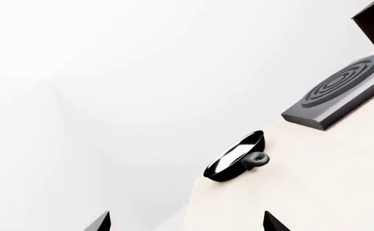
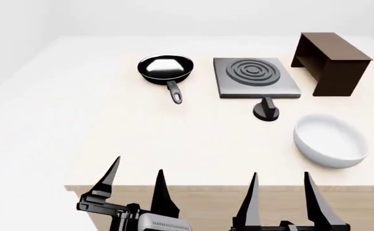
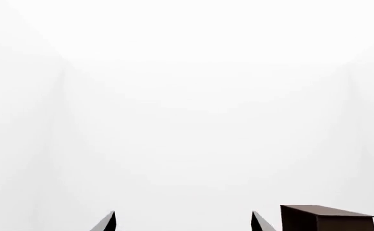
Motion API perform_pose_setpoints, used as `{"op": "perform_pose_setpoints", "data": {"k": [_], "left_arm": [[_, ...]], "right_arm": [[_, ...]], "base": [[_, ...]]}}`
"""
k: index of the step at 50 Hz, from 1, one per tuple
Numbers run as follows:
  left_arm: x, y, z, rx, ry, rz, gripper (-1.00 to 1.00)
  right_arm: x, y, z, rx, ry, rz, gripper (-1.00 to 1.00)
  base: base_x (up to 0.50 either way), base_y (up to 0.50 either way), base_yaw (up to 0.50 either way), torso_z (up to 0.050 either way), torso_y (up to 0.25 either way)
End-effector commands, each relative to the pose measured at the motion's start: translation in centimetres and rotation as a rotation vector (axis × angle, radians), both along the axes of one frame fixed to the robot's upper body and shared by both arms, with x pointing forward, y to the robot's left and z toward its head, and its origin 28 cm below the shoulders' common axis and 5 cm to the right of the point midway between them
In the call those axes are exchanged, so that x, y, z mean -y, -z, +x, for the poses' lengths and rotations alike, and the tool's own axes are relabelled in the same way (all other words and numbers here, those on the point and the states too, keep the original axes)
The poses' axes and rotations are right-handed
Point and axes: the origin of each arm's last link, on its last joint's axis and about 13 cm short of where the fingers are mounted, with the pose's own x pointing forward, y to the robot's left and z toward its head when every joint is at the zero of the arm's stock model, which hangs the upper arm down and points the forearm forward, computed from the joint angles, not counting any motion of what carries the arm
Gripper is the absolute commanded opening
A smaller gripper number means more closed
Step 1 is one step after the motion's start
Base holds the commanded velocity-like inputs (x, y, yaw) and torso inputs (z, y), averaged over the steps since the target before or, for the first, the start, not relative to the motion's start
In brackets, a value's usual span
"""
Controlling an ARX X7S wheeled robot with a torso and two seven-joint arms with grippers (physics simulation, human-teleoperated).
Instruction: Turn on the stove.
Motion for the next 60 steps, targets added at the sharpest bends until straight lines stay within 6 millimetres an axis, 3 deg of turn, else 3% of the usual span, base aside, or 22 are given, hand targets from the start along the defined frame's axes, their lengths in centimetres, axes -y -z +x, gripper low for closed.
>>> {"op": "perform_pose_setpoints", "data": {"k": [1, 60], "left_arm": [[-0.06, 0.11, 0.09, -0.001, 0.000, -0.001, 1.00], [-0.04, 0.36, 0.27, -0.009, 0.002, -0.001, 1.00]], "right_arm": [[0.03, 0.07, 0.05, -0.004, -0.005, 0.003, 1.00], [0.07, -0.45, 0.08, -0.015, -0.017, -0.013, 1.00]], "base": [[0.15, 0.00, 0.00, 0.000, 0.000], [0.15, -0.02, 0.00, 0.000, 0.000]]}}
